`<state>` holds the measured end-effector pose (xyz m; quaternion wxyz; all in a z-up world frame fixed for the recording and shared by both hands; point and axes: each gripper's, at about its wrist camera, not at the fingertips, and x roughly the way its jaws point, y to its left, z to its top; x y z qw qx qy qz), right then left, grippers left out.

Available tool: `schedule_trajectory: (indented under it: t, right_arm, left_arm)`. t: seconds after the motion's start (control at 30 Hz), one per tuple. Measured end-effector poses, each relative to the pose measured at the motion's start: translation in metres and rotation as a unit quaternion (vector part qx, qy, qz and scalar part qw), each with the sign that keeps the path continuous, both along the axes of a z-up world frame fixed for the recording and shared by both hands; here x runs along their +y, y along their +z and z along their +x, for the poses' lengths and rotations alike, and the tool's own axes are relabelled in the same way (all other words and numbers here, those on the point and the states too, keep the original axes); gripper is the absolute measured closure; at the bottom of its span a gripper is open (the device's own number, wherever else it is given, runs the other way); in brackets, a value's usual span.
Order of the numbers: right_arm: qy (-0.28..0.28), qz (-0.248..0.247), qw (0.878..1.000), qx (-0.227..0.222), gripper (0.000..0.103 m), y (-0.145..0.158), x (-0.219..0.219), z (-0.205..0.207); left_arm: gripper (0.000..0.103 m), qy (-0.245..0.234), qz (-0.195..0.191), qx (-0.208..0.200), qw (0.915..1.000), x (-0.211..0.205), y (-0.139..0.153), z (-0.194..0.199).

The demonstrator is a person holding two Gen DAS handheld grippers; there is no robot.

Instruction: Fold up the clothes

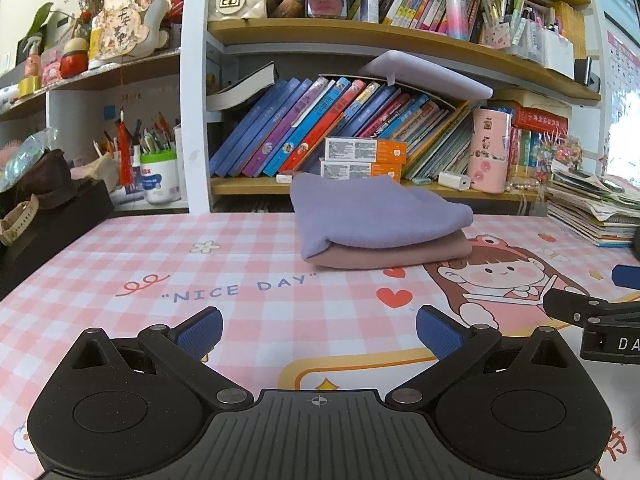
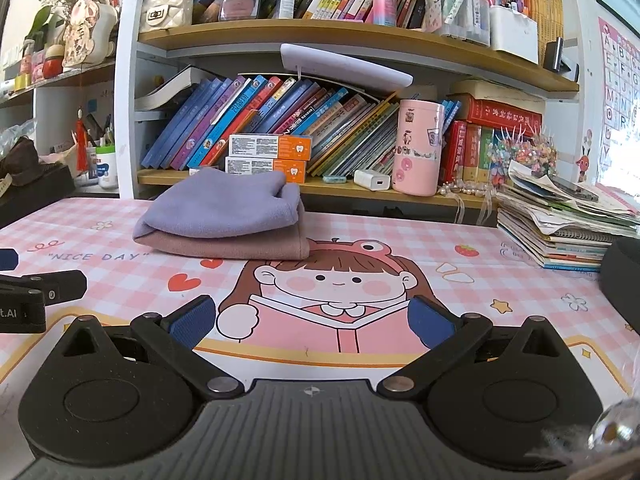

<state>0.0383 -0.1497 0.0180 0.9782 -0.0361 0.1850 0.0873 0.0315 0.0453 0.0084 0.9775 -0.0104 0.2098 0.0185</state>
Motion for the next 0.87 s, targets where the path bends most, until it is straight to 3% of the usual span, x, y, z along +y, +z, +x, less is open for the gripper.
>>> schedule_trajectory:
  t: [0.87]
  right_arm:
    - [0.003,-0.002,1.000,0.006,0.000,-0.0003,-0.0001,0.0016]
  left_arm:
    - [0.000,0.003,0.016,-0.011,0.9998,-0.0041,0.0019,-0.0031]
